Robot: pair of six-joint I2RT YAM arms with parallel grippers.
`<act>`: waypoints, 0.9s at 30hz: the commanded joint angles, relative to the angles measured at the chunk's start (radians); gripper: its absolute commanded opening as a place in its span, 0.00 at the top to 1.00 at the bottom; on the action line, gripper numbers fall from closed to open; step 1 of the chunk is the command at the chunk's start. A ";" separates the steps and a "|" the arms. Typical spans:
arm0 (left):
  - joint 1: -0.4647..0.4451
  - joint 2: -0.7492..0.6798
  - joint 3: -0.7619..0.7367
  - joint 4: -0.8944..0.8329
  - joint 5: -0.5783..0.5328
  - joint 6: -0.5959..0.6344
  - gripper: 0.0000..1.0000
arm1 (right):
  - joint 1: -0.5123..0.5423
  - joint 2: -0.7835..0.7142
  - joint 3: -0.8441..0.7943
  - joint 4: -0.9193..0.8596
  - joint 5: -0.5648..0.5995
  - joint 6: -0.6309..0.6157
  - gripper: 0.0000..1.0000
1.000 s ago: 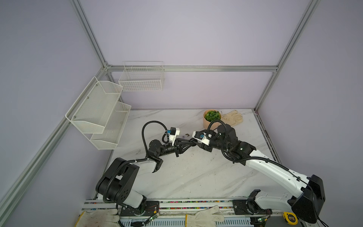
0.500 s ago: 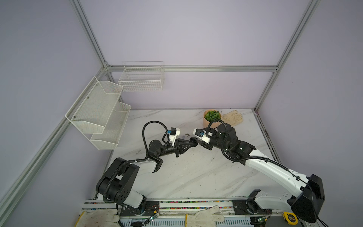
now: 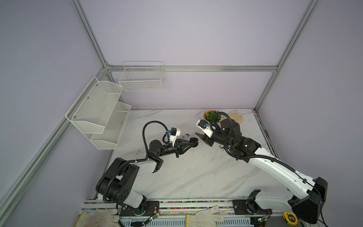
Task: Insert the wireless bluetooth earbuds into the charging case
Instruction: 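Move the right gripper down to the black earbud near the plant pot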
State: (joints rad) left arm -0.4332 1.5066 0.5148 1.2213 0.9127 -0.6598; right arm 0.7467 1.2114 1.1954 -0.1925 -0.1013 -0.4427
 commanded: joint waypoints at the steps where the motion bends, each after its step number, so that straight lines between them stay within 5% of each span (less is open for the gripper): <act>1: -0.008 -0.026 0.024 0.040 -0.001 0.025 1.00 | -0.002 -0.070 0.037 -0.113 0.168 0.306 0.44; 3: -0.012 -0.022 0.022 0.053 -0.007 0.018 1.00 | -0.045 -0.046 0.026 -0.180 0.241 0.449 0.47; 8: -0.024 -0.016 0.023 0.069 -0.012 0.011 1.00 | -0.275 0.100 -0.020 -0.223 0.043 0.617 0.56; 15: -0.044 -0.006 0.028 0.072 -0.038 0.011 1.00 | -0.310 0.377 0.009 -0.211 0.087 0.618 0.58; 27: -0.053 -0.020 0.004 0.072 -0.090 0.045 1.00 | -0.314 0.602 0.012 -0.109 0.060 0.573 0.56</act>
State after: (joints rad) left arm -0.4805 1.5070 0.5148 1.2343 0.8551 -0.6548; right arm 0.4328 1.7798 1.1847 -0.3180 -0.0444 0.1497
